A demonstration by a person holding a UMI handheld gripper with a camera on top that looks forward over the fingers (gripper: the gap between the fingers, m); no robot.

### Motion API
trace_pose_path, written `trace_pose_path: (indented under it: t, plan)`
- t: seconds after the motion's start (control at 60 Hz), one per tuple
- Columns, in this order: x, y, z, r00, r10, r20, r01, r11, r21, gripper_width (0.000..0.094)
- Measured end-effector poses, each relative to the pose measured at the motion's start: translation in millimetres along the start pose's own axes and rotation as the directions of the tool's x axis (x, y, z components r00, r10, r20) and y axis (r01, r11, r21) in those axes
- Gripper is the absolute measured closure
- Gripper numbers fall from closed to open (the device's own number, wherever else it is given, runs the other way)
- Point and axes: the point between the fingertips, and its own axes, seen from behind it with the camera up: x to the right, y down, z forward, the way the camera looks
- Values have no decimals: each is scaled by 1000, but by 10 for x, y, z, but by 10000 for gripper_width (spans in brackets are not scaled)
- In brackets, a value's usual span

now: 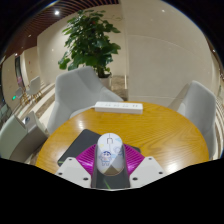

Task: Arrange mouse

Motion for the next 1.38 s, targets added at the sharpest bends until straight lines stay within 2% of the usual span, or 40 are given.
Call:
trace_pose_path:
  t: [0.117,0.283,0.35,0.383,0.483,0.517,0.7,0.967,1.2,1.383]
  plan:
    - [-316,323,348,999,-41,-30,40,998,-48,546]
    - [-334,687,598,995,-20,-101,9,993,-115,514]
    - [-320,667,592,993,-11,-117,0,995,-96,493]
    - [-323,682,605,993,-13,-120,0,995,-105,406]
    - [-335,661,504,992,-5,-127,-11,993,-120,44]
    - [-325,617,415,991,-3,-134,-12,994,-111,89]
    - [-392,571,-501,987,6,-159,-24,993,-111,75]
    - [-579,1048,-1764,985,28,-173,-55,986,-156,81]
    - [-594,1409,-2093,978,48,-203,-88,977,-192,78]
    - [-494,1430,-2120,972,25,-232,-70,980,-189,80]
